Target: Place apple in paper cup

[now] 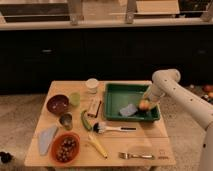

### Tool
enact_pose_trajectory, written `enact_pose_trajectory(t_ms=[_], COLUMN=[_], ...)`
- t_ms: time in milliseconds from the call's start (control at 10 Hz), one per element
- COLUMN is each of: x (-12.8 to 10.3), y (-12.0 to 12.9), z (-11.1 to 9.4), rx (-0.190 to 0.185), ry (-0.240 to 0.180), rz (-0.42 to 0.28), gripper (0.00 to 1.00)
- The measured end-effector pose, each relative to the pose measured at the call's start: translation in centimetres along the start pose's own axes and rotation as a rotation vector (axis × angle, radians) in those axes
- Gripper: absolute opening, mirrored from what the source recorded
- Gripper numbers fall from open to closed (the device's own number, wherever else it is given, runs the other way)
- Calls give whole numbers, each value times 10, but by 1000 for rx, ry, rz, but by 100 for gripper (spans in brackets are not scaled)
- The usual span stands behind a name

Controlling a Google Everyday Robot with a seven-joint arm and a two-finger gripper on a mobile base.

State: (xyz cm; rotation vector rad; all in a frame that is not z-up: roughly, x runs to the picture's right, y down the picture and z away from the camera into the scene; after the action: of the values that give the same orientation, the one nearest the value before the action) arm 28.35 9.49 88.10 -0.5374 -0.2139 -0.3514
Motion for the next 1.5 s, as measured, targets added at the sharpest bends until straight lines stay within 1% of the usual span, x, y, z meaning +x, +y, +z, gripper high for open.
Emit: enact_pose_trajectory(t_ms=[100,200,300,500,700,800,900,1000,1100,1200,1300,1400,1500], x=[1,1,-1,-2,-3,-4,-6,-5,-7,-7,-7,-9,-12], y=[1,1,1,0,-9,-8,-3,-1,-6,-9,-10,-12,-14], z=[-5,-9,-9,-10,-17,-19,-21,-19,-19,-19,-21,-28,-37], rx=[1,-1,-1,8,17,17,13,18,25,30,34,41,44], ry=[5,8,8,12,12,11,13,19,16,15,17,20,20], rz=[0,0,-3,-5,-4,-7,-10,-10,-6,-1,-3,-6,-11], gripper=[2,2,2,3,21,24,23,20,21,28,39,41,39])
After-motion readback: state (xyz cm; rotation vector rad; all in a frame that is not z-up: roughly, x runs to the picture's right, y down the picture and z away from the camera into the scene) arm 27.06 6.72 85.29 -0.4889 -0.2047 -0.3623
